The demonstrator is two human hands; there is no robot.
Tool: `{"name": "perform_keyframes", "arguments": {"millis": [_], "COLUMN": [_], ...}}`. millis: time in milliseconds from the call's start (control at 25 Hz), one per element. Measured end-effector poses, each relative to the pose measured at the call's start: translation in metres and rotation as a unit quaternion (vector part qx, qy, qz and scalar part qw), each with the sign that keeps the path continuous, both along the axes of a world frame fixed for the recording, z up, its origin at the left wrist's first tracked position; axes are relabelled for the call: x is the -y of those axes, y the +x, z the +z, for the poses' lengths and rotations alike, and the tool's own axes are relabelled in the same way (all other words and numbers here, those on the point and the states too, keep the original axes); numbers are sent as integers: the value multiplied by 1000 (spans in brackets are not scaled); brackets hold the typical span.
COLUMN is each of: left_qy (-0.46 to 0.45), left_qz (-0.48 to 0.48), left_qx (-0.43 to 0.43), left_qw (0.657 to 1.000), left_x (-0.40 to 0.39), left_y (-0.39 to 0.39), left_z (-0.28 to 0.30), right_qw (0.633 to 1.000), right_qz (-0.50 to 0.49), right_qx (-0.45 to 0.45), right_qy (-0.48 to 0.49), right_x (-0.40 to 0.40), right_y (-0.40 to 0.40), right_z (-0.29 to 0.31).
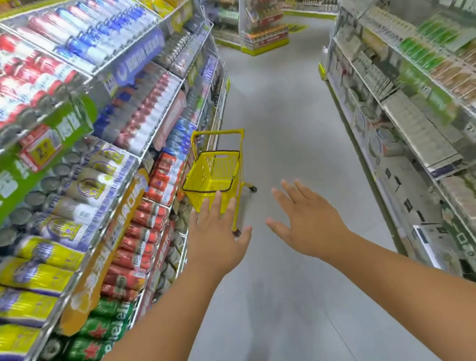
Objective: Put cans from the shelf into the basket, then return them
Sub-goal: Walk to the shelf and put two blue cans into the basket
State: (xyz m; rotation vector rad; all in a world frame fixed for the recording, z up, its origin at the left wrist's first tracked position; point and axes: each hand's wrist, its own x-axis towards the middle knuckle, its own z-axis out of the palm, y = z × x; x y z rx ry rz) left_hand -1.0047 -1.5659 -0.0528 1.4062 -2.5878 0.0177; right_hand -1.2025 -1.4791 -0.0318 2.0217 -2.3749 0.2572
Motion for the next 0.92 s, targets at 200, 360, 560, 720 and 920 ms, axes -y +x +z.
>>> {"name": "perform_keyframes", "arguments": {"millis": [200, 360, 560, 720, 920], "left_qy": [-9, -17, -25, -23, 1], "left_qz": [39, 48, 74, 78, 104], "left_qx": [-5, -19, -35, -41, -24], "left_qw": [999, 999, 996, 996, 994], "left_x": [82, 148, 261, 357, 445], "left_y": [-66, -103, -143, -170, -192], "left_z": [9, 12, 1, 1, -2], "right_qw": [999, 999, 998, 997, 996], "right_qz": [22, 37, 54, 63, 86], "right_qx": [15, 28, 28, 33, 17], "right_qy": [22, 26, 19, 31, 20], "right_x": [92, 165, 282, 379, 473], "right_y": [-78, -113, -144, -164, -189], "right_z": [8, 9, 2, 1, 1]}}
